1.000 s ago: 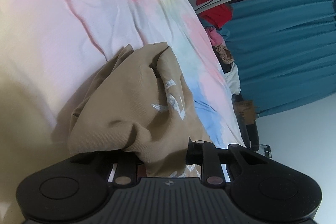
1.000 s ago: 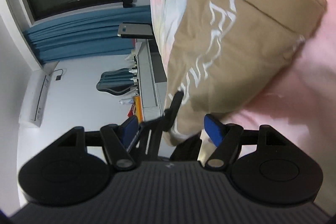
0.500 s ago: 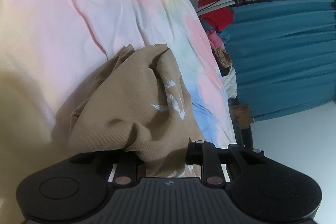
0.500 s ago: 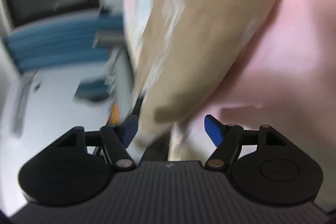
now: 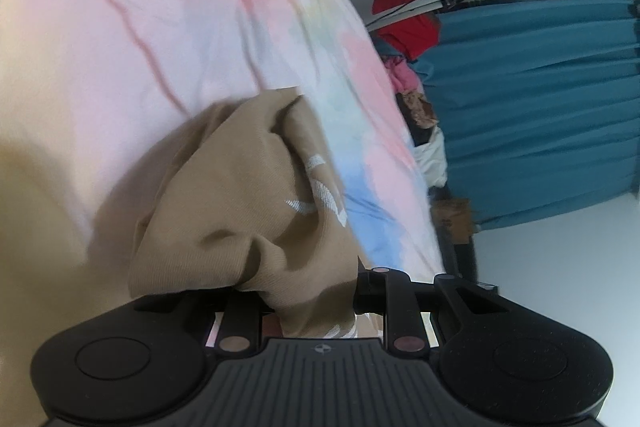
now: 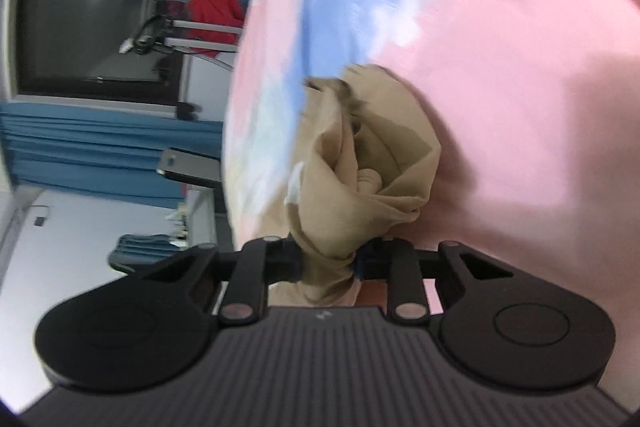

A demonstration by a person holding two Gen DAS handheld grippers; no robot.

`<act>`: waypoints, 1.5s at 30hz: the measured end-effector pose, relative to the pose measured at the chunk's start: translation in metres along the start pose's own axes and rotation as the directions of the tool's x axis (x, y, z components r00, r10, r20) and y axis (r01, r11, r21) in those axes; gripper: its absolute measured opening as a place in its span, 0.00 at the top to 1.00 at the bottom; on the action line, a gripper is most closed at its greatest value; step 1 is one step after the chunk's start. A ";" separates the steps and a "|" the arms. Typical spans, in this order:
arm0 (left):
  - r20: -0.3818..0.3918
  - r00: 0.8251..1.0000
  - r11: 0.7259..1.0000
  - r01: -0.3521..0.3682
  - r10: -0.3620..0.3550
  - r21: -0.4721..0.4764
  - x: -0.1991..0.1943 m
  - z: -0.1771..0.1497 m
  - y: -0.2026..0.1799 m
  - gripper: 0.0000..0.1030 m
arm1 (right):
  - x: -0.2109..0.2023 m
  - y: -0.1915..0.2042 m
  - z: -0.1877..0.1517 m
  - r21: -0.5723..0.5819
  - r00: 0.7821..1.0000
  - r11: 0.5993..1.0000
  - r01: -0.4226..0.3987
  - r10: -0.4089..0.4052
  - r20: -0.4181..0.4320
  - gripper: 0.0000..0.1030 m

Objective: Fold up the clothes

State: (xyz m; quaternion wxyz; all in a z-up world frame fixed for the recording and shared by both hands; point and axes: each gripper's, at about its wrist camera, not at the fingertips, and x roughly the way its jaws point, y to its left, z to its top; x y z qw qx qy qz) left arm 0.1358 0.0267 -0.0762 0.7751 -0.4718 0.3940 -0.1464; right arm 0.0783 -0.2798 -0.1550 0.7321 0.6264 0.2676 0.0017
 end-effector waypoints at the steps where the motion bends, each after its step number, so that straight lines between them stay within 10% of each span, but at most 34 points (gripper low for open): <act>1: -0.003 1.000 1.000 0.010 -0.010 0.008 0.003 0.001 -0.012 0.76 | -0.003 0.009 0.007 -0.003 1.000 1.000 -0.018 0.018 0.007 0.76; 7: -0.029 0.997 0.996 0.068 -0.066 0.049 0.029 0.005 -0.087 0.76 | -0.029 0.058 0.073 -0.026 0.989 0.996 -0.087 0.089 0.119 0.77; 17: -0.199 0.957 0.965 0.236 -0.211 0.116 0.254 0.009 -0.252 0.77 | -0.042 0.132 0.272 -0.163 0.914 0.986 0.039 0.031 0.405 0.77; 22: -0.242 0.950 0.952 0.244 -0.196 0.186 0.321 -0.009 -0.259 0.76 | -0.036 0.120 0.323 -0.224 0.871 0.970 0.097 0.026 0.491 0.77; 33: -0.354 0.935 0.880 0.182 -0.017 0.438 0.365 -0.068 -0.142 0.72 | -0.013 -0.058 0.252 -0.110 0.897 0.975 0.195 -0.132 0.422 0.77; 39: -0.325 0.945 0.836 0.157 0.027 0.525 0.351 -0.082 -0.129 0.65 | -0.015 -0.073 0.237 -0.080 0.900 0.971 0.224 -0.175 0.400 0.74; 45: -0.248 0.960 0.762 0.066 0.127 0.644 0.309 -0.083 -0.167 0.16 | -0.038 -0.042 0.234 -0.036 0.888 0.940 0.339 -0.307 0.343 0.44</act>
